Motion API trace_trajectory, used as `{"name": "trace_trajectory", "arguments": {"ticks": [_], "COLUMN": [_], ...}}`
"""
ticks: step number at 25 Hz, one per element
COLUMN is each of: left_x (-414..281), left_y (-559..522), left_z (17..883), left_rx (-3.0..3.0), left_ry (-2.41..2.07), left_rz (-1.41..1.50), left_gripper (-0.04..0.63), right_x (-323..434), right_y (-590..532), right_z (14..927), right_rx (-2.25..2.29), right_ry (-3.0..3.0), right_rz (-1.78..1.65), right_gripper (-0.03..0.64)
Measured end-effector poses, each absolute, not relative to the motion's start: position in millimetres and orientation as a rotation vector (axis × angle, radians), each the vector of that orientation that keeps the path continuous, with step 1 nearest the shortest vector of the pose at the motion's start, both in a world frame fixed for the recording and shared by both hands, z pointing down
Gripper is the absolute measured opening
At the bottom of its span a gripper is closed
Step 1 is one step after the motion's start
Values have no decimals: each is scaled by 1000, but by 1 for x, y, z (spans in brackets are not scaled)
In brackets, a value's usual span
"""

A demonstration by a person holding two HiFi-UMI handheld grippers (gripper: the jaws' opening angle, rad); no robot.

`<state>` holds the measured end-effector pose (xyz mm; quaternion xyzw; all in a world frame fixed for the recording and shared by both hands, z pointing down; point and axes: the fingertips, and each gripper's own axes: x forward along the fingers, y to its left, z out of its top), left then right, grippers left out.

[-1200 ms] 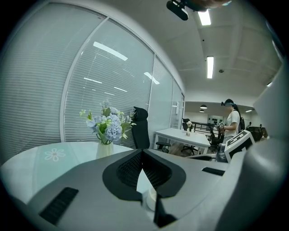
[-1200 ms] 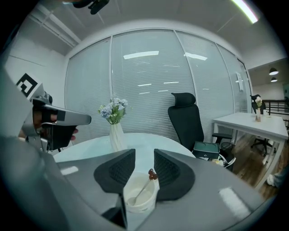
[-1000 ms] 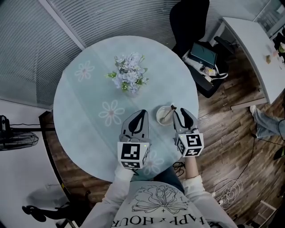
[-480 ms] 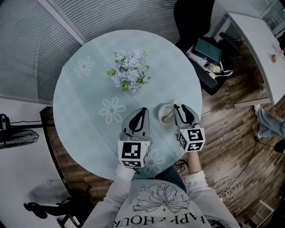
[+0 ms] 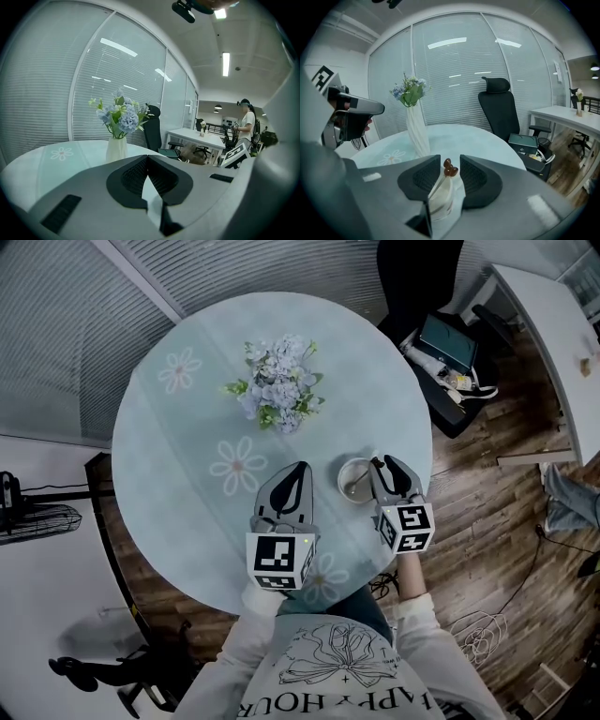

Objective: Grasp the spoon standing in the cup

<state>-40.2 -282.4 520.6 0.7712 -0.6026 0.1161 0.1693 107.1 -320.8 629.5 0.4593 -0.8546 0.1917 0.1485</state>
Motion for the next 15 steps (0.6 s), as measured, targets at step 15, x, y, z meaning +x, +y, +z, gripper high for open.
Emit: {"name": "trace_trajectory", "arguments": {"ticks": [15], "left_x": [-48], "left_y": [-287], "left_z": [533], "left_rx": [2170], "left_ry": [-1708], "left_rz": [362], "left_gripper": [6], "right_x": [102], "right_y": [-325], "right_z": [649], "right_rx": [1274], "right_ry": [-2460], "right_rz": [629], "right_gripper": [129]}}
